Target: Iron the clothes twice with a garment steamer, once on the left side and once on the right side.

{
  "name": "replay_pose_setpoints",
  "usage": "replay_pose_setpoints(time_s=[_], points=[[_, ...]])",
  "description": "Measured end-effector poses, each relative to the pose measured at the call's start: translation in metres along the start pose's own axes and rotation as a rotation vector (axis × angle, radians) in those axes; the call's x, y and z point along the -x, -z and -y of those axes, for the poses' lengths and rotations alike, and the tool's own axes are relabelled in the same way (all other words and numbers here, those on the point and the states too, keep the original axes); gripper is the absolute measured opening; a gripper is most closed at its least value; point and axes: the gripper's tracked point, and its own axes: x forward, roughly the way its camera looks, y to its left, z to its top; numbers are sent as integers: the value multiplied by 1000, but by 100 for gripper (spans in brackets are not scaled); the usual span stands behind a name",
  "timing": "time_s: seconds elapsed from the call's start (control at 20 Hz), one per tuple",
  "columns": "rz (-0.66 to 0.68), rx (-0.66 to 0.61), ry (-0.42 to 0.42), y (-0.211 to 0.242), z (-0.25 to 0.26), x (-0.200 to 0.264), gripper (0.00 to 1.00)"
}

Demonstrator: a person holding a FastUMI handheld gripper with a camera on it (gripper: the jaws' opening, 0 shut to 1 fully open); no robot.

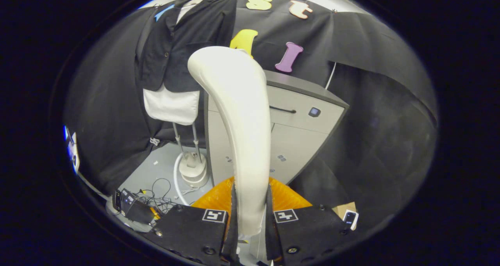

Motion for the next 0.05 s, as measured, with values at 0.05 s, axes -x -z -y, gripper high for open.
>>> replay_pose_setpoints(time_s=[0.05], points=[[-2,-11,1,4,5,3,31]])
